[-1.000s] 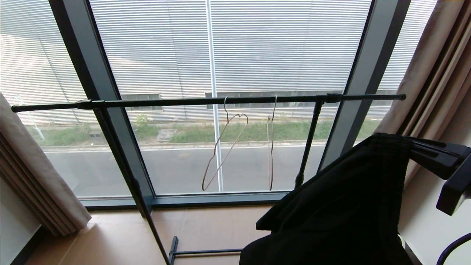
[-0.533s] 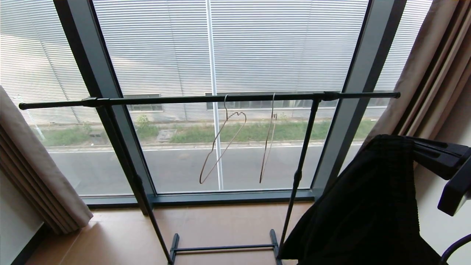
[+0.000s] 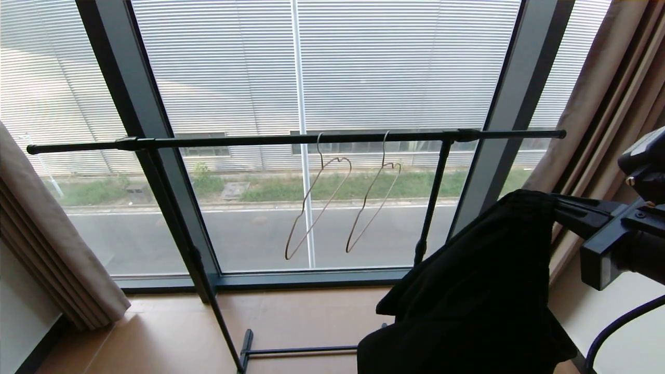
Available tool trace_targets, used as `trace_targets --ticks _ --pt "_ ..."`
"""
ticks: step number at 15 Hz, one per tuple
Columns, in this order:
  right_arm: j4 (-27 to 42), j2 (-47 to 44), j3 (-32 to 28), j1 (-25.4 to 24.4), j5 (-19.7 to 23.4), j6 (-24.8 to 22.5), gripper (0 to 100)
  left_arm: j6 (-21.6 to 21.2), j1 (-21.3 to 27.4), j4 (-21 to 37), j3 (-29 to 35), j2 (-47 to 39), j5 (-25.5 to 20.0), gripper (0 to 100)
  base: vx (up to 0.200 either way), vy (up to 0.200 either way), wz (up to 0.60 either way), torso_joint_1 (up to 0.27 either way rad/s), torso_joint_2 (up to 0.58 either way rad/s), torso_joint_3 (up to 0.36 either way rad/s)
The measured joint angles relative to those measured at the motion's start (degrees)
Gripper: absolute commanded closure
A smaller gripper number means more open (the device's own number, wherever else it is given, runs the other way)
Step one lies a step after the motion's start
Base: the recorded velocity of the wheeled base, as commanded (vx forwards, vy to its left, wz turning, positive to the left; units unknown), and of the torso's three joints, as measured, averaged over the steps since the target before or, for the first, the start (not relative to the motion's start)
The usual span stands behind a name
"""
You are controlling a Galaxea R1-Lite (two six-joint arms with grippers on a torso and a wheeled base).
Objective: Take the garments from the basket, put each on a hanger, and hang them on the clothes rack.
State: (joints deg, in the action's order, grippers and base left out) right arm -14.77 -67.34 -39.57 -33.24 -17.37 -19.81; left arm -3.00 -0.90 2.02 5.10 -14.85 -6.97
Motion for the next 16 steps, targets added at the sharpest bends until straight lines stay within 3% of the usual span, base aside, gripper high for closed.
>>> trace_targets --ticks 3,5,10,16 --pt "8.35 -2.83 -5.24 -3.94 -1.89 9.45 100 0.44 0.61 -0.02 6.4 -12.69 -1.61 0 0.0 0.0 0.0 0.0 0.0 0.0" --pt "13.47 -5.01 -9.76 -7.63 -6.61 15.14 100 0.93 3.93 -0.09 10.2 -20.18 -1.91 0 0.0 0.0 0.0 0.0 0.0 0.0" --pt "14.85 -14.17 -18.01 -13.25 -17.25 23.8 100 7.89 17.35 -2.54 16.84 -35.32 1.65 0 0.0 0.0 0.0 0.0 0.0 0.0" --pt "14.91 -22.76 -27.12 -15.98 -20.99 27.86 100 11.67 34.89 -13.06 23.67 -52.79 8.3 0 0.0 0.0 0.0 0.0 0.0 0.0"
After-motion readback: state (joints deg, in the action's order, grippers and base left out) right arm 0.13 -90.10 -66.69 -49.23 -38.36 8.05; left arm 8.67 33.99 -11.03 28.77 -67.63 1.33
